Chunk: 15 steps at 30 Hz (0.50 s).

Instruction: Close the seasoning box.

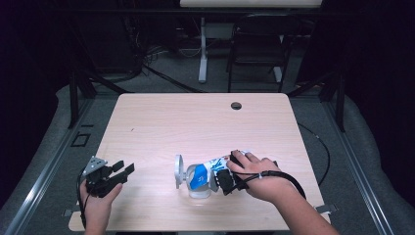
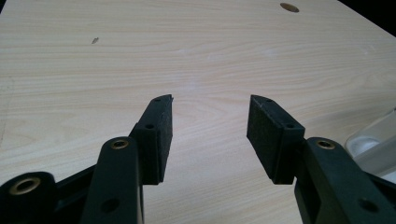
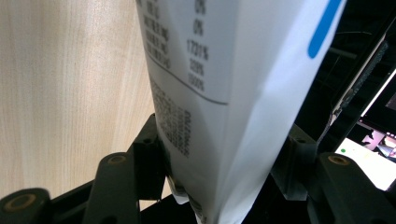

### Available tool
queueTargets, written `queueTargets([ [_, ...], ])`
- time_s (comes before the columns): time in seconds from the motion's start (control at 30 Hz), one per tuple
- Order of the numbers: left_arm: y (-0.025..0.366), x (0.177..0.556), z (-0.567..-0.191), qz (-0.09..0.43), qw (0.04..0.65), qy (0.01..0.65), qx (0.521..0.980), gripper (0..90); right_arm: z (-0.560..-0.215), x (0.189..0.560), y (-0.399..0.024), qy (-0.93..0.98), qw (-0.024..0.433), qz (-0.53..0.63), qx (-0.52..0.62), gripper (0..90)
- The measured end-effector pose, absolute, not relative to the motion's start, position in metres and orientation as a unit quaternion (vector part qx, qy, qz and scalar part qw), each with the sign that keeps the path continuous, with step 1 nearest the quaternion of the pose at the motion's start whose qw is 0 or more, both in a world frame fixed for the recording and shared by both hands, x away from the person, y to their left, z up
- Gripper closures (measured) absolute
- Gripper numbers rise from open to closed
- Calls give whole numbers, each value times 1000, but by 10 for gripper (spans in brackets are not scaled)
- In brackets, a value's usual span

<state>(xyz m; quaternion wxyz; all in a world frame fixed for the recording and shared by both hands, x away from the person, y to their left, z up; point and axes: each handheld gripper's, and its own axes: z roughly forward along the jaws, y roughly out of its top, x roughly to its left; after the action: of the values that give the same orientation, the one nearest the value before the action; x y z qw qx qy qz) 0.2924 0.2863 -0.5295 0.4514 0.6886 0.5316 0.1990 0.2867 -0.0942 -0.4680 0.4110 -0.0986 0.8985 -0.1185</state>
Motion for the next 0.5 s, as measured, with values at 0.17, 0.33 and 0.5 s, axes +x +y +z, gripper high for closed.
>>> queueTargets([
  [0.17, 287, 292, -530, 199, 450, 532, 689, 509, -468, 287, -94, 899, 410, -117, -99, 454],
  [0.33, 287, 292, -530, 199, 451, 532, 689, 509, -467, 287, -94, 898, 411, -121, -100, 455],
  [0.5, 287, 292, -530, 198, 450, 532, 689, 509, -467, 286, -94, 898, 410, -124, -99, 456],
])
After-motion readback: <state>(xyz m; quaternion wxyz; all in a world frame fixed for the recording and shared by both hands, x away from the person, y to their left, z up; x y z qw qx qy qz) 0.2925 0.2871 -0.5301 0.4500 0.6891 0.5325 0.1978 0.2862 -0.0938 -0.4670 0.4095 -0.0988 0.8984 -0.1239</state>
